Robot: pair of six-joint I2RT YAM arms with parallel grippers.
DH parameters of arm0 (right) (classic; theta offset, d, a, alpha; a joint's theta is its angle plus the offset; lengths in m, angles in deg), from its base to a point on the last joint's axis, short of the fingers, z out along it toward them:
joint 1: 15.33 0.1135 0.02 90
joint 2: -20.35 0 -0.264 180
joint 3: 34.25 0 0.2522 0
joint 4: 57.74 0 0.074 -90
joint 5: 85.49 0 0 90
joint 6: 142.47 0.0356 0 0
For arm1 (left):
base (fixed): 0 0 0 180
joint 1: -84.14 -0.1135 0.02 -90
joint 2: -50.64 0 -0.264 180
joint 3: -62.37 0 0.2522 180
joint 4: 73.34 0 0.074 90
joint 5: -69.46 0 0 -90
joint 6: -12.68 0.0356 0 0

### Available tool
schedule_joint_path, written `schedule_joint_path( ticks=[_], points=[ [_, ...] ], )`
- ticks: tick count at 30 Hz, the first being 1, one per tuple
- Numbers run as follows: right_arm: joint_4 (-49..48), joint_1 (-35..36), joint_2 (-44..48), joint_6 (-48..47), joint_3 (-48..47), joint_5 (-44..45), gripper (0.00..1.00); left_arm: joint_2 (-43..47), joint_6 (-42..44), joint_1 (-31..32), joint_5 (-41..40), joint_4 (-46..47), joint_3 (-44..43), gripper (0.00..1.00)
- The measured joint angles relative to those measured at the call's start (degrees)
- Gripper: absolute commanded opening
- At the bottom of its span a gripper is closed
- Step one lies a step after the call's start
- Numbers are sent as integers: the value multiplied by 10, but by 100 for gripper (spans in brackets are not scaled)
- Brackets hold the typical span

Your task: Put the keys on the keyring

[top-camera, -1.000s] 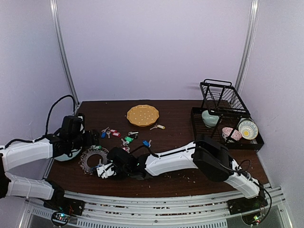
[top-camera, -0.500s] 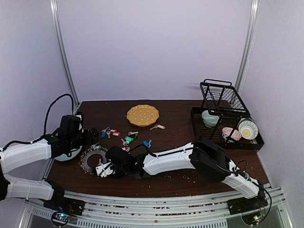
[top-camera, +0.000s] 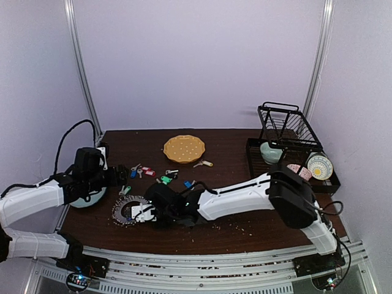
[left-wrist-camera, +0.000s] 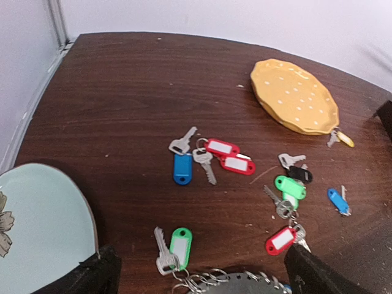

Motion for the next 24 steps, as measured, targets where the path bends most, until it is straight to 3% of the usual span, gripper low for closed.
schedule_joint_path(
  ticks=[6,15,19,24],
  points=[
    [9,-6,197,113,127,-97,0,78,37,1,111,5,0,86],
    [104,-6,344,273,153,-155,0,249,108,68,294,32,-24,45],
    [152,-6,400,340,159,-164,0,228,137,96,394,33,-52,37],
    [169,-6,458,378,205,-157,0,176,175,128,476,2,-57,35]
  ],
)
